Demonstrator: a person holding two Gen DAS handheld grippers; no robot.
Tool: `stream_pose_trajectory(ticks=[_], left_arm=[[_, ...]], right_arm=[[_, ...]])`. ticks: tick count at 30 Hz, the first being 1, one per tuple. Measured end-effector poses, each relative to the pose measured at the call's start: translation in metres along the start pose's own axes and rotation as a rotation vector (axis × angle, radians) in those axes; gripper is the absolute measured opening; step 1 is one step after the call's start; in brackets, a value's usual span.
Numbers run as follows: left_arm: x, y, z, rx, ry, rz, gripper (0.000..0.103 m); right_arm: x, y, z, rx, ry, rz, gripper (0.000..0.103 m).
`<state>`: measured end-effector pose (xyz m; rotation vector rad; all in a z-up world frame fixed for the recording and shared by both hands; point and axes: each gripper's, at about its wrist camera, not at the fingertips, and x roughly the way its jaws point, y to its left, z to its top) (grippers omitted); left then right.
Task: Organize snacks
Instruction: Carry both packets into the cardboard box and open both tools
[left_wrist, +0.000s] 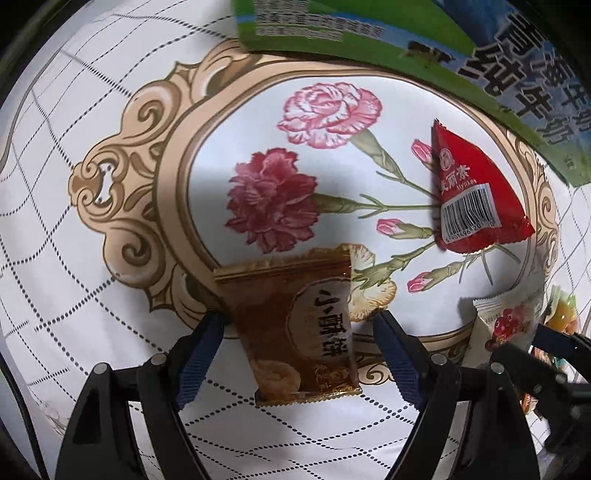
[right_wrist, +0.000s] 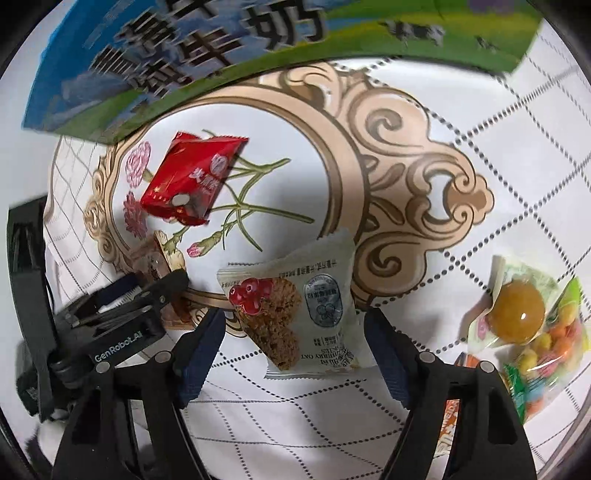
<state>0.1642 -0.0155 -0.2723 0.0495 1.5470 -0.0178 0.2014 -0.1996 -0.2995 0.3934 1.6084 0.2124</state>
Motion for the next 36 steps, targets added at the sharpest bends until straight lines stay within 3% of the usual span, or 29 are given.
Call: stream_pose_trajectory(ticks=[2, 5, 7, 11, 14, 18, 24, 29, 33, 36], left_arm=[[0.0, -0.005, 0.0, 0.013, -0.005, 0.003, 0.082], [0.0, -0.006, 0.0, 0.039, -0.03, 0.01, 0.061], [-0.001, -0.014, 0.003, 0.049, -0.035, 0.011, 0.054], [-0.01, -0.026, -0.005, 0.038, -0.043, -0.004, 0.053], [-0.021, -0.006, -0.012, 0.034, -0.057, -0.023, 0.053], [-0.047, -0.008, -0.015, 0.036, -0.077, -0.063, 0.053], [-0.117, -0.01, -0.01, 0.041, -0.159, -0.145, 0.053], [-0.187, -0.014, 0.019, 0.071, -0.262, -0.211, 0.053], [-0.224, -0.012, 0.062, 0.099, -0.336, -0.206, 0.053], [-0.22, -0.009, 0.1, 0.1, -0.356, -0.182, 0.053]], right_arm=[[0.002, 0.005, 0.0, -0.026, 0.002, -0.026, 0.08], [0.009, 0.012, -0.002, -0.068, 0.008, -0.072, 0.08], [0.017, 0.017, -0.003, -0.078, 0.008, -0.091, 0.08], [0.022, 0.015, -0.009, -0.056, -0.023, -0.127, 0.06], [0.014, 0.012, -0.016, -0.043, -0.045, -0.096, 0.057], [-0.015, 0.008, -0.028, -0.026, -0.09, -0.038, 0.057], [-0.083, 0.009, -0.032, -0.015, -0.179, 0.08, 0.057], [-0.154, 0.016, -0.02, -0.032, -0.288, 0.155, 0.057], [-0.193, 0.046, 0.008, -0.053, -0.374, 0.177, 0.057], [-0.205, 0.067, 0.041, -0.064, -0.431, 0.153, 0.057]])
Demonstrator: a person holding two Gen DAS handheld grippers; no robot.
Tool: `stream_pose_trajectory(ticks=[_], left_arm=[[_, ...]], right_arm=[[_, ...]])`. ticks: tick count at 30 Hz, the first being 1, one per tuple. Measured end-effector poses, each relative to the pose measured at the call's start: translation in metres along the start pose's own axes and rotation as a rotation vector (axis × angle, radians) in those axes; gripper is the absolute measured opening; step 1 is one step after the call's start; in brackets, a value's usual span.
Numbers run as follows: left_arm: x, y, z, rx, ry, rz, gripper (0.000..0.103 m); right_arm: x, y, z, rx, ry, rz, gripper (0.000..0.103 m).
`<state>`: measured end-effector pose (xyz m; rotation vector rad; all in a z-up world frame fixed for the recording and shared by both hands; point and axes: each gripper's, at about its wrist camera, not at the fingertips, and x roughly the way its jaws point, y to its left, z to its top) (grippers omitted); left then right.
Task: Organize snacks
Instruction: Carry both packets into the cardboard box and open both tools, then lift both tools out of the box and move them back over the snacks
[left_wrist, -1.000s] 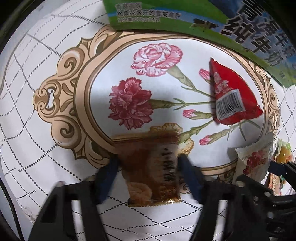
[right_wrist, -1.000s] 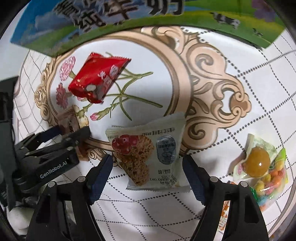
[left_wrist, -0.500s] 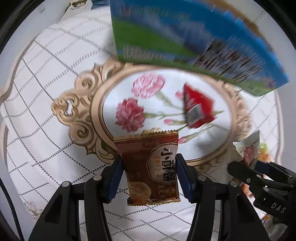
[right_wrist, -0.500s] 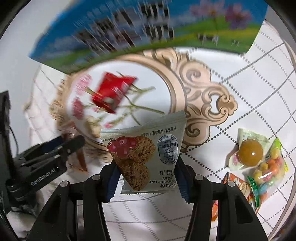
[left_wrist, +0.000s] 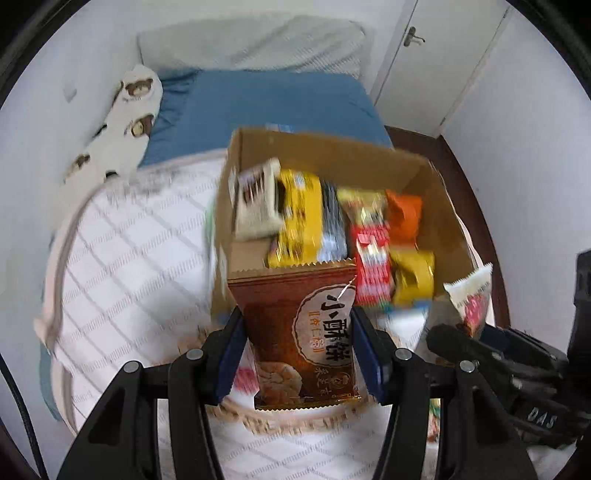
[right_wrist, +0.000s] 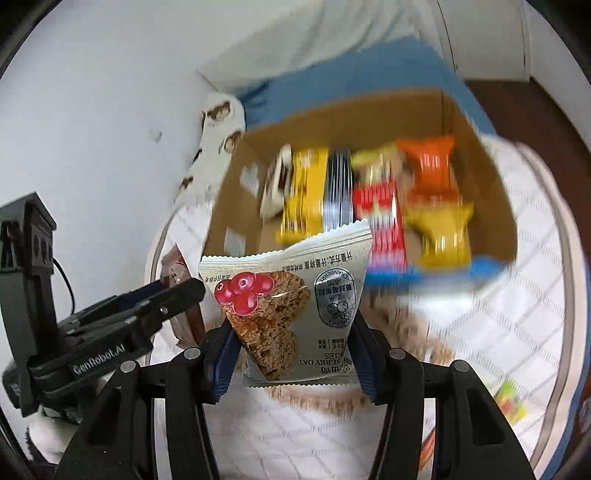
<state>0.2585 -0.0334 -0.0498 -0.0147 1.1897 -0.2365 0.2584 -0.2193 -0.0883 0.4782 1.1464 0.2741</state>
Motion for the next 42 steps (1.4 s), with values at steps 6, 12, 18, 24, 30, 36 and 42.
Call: stream_pose_trajectory(ticks=[6, 12, 18, 24, 30, 36, 42], left_arm=[[0.044, 0.019, 0.051, -0.046, 0.112, 0.02, 0.053], [0.107, 0.029, 0.067, -0.068, 0.25, 0.04, 0.053], [0.138, 0.029, 0.064, -0.062, 0.333, 0.061, 0.053], [0.148, 0.027, 0.06, -0.047, 0.354, 0.067, 0.055], [0.151, 0.024, 0.063, -0.053, 0.351, 0.075, 0.078], [0.14, 0.021, 0.064, -0.049, 0.312, 0.089, 0.078], [0.125, 0.017, 0.055, -0.03, 0.235, 0.118, 0.079]], right_arm=[[0.036, 0.011, 0.052, -0.006, 0.002, -0.037, 0.057], [0.09, 0.003, 0.071, -0.009, 0.069, -0.077, 0.057], [0.128, -0.007, 0.066, 0.004, 0.139, -0.08, 0.057], [0.143, -0.015, 0.067, 0.021, 0.183, -0.072, 0.058], [0.154, -0.018, 0.068, 0.013, 0.246, -0.11, 0.095], [0.138, -0.028, 0.065, 0.018, 0.228, -0.172, 0.096], [0.115, -0.048, 0.062, 0.034, 0.18, -0.249, 0.096]])
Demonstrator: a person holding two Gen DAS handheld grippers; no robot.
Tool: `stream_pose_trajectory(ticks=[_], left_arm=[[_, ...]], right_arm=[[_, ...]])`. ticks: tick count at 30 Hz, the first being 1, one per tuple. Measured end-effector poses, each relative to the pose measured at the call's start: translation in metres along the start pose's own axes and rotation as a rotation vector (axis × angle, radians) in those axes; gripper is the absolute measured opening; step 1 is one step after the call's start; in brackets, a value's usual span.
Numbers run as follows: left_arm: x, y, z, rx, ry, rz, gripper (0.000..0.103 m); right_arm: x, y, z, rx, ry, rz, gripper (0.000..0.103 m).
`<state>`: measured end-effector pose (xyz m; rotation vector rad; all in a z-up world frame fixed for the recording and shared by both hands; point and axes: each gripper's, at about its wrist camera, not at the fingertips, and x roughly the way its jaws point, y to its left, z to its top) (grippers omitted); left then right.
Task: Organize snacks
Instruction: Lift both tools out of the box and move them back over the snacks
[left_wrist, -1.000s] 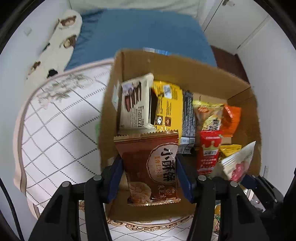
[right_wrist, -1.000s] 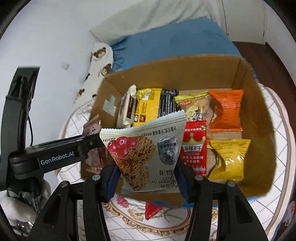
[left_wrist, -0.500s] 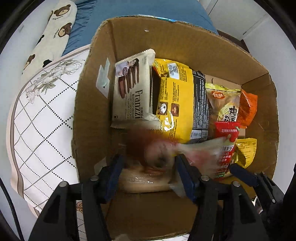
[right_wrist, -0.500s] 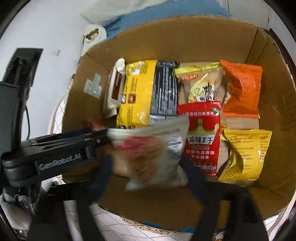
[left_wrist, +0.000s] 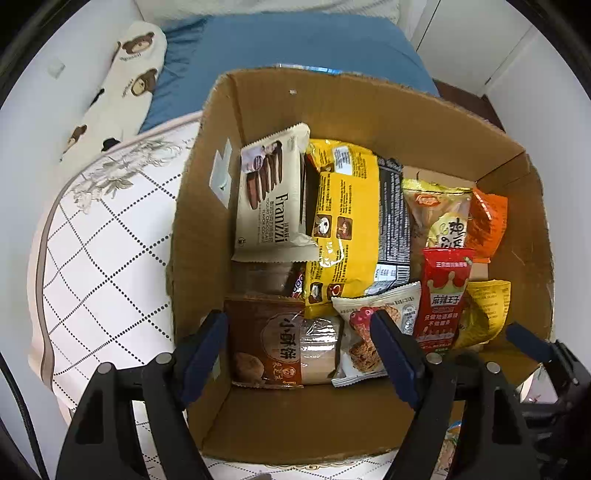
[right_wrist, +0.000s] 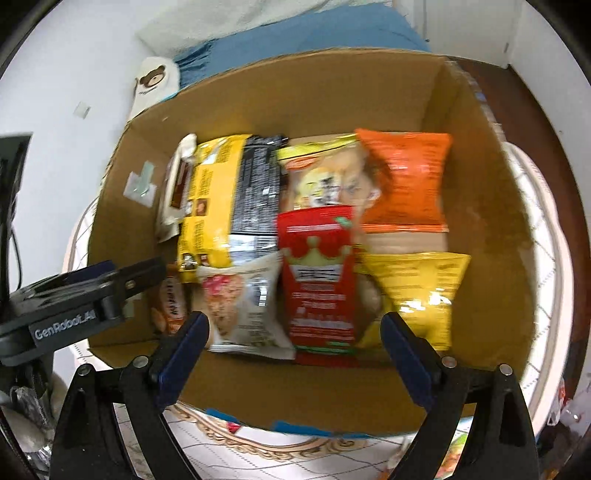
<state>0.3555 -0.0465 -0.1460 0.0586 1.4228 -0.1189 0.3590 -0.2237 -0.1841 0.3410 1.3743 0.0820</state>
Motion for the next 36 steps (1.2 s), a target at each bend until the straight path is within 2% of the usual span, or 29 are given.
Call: stream_pose_trajectory(ticks=[8, 16, 27, 36], left_arm=[[-0.029, -0.002, -0.028, -0.017, -0.151, 0.009, 0.079], [-0.064, -0.011, -0.064, 0.003, -0.266, 0.023, 0.079], [-0.127, -0.015, -0.119, 0.021, -0.422, 0.017, 0.079], [-0.156, -0.011, -0.15, 0.034, -0.488, 0.017, 0.079]], right_arm=[[-0.034, -0.017, -0.014, -0.012, -0.091, -0.077, 0.096], [-0.074, -0.009, -0.037, -0.055, -0.203, -0.118, 0.096], [-0.149, 0.003, -0.086, -0.084, -0.361, -0.099, 0.096], [-0.179, 0.014, -0.127, -0.057, -0.409, -0.068, 0.096]])
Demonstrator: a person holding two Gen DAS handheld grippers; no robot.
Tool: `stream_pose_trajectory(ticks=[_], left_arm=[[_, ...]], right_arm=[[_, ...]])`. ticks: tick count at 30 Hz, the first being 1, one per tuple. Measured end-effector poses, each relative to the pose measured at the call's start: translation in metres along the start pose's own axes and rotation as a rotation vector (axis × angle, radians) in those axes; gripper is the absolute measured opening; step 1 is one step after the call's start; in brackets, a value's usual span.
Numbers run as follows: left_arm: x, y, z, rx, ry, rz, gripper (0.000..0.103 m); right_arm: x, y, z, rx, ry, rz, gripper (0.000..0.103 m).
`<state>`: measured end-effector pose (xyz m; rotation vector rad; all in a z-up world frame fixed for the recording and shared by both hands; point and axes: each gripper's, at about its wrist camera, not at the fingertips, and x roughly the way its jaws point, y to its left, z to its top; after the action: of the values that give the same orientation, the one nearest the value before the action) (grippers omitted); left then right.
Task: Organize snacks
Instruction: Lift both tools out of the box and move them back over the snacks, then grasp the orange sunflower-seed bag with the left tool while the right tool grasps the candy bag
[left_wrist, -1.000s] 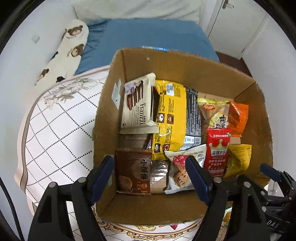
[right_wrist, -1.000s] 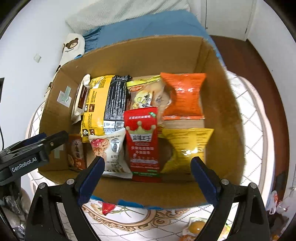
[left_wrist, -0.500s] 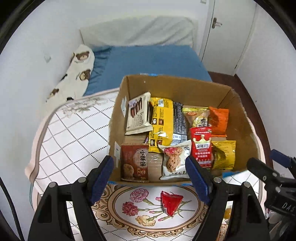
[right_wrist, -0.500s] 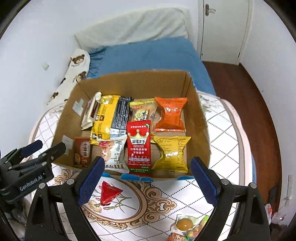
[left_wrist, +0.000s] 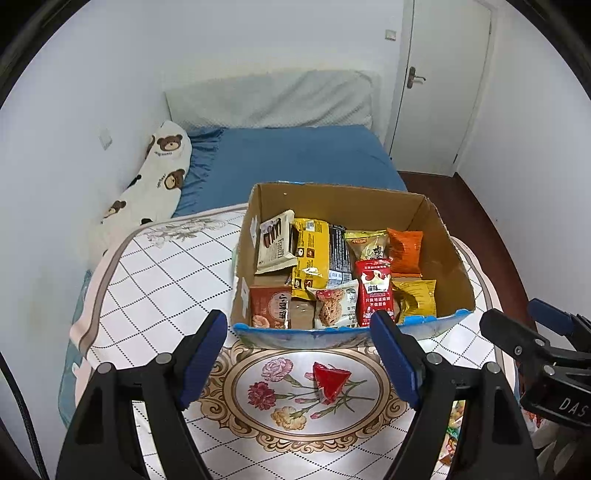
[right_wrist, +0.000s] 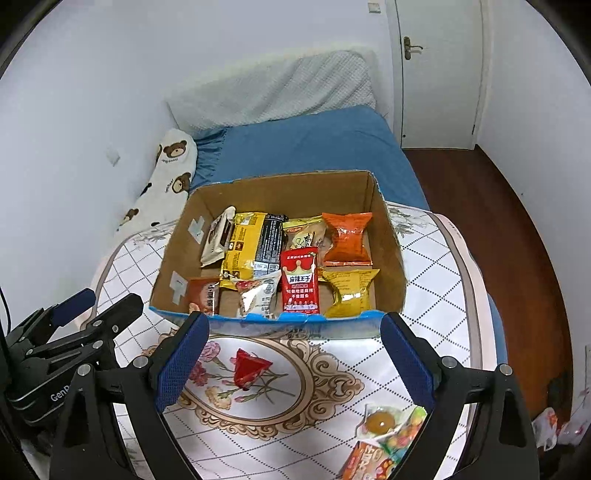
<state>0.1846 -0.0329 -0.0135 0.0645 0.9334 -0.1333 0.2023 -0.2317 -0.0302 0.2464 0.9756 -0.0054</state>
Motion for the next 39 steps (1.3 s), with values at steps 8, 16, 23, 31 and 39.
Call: stream_pose_trajectory(ticks=[8, 16, 23, 31, 39], left_arm=[[-0.01, 0.011, -0.033, 0.01, 0.007, -0.046, 0.089], [0.033, -0.011, -0.105, 0.085, 0.184, -0.074, 0.098], [0.08, -0.038, -0.171, 0.11, 0.387, -0.037, 0.098], [0.099, -0.052, -0.197, 0.133, 0.499, 0.01, 0.098], [0.1, -0.089, -0.177, 0.068, 0.562, -0.086, 0.098]], right_arm=[[-0.018, -0.014, -0.038, 0.114, 0.022, -0.001, 0.096], [0.017, -0.073, -0.127, 0.238, 0.256, -0.091, 0.096], [0.062, -0.166, -0.222, 0.553, 0.413, -0.106, 0.091], [0.104, -0.132, -0.271, 0.55, 0.492, 0.139, 0.067], [0.069, -0.146, -0.26, 0.542, 0.415, 0.2, 0.079]])
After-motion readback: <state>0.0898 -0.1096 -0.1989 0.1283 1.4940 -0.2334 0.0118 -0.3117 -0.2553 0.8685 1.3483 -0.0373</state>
